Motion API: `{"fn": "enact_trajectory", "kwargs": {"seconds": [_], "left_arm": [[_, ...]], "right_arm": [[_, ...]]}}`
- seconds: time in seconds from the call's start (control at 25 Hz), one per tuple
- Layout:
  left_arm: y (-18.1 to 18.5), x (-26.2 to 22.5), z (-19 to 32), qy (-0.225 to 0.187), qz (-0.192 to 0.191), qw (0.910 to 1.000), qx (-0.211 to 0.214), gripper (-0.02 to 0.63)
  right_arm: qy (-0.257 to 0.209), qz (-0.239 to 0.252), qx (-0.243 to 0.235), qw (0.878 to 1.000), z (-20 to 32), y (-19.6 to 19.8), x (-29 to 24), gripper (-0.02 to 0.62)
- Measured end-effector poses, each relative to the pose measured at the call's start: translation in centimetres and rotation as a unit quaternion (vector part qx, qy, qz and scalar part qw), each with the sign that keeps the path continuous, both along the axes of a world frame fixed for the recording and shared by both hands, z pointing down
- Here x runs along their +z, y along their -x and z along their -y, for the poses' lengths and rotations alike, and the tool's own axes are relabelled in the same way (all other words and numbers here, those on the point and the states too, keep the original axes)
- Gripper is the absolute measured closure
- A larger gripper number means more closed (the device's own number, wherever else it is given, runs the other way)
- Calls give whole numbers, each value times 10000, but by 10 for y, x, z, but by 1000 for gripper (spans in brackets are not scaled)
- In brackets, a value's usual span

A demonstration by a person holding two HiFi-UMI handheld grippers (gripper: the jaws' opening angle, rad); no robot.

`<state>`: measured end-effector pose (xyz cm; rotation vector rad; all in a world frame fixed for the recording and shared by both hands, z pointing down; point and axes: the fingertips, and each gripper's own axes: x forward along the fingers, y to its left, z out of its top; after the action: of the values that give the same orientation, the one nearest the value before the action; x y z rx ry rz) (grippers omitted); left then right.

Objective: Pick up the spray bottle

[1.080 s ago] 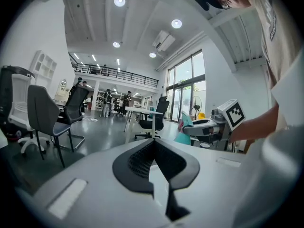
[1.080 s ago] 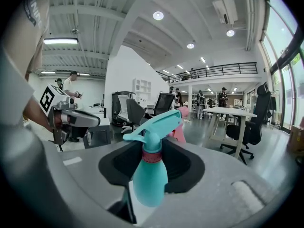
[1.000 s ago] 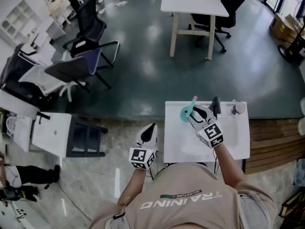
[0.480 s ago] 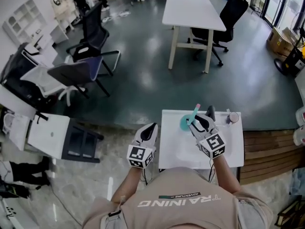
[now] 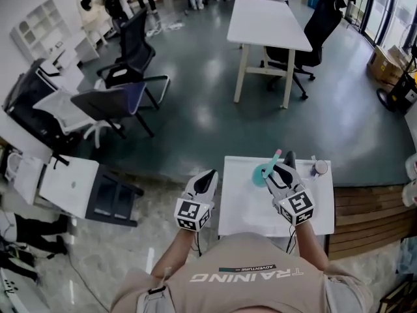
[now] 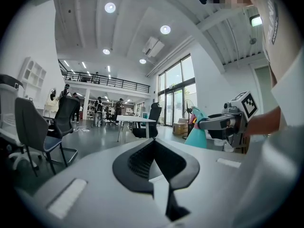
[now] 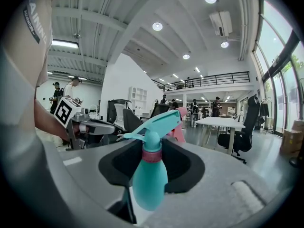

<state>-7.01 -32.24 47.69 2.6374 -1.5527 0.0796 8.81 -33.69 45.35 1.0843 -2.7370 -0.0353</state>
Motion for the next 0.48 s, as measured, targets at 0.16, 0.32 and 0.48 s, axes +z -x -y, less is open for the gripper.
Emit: {"fn": "enact_trajectory", "kwargs": {"seconds": [0.16, 0.32, 0.48], "left_arm": [[2, 6, 0, 80, -54, 9999, -38, 588], [2, 6, 2, 79, -57, 10000, 21, 588], [1, 9, -1, 105, -65, 9999, 37, 588]], "right_arm": [[55, -2, 9, 10000, -3, -1, 1, 465], [-4, 25, 15, 10000, -2, 2, -3, 465], [0, 37, 24, 10000, -6, 2, -1, 465]]}}
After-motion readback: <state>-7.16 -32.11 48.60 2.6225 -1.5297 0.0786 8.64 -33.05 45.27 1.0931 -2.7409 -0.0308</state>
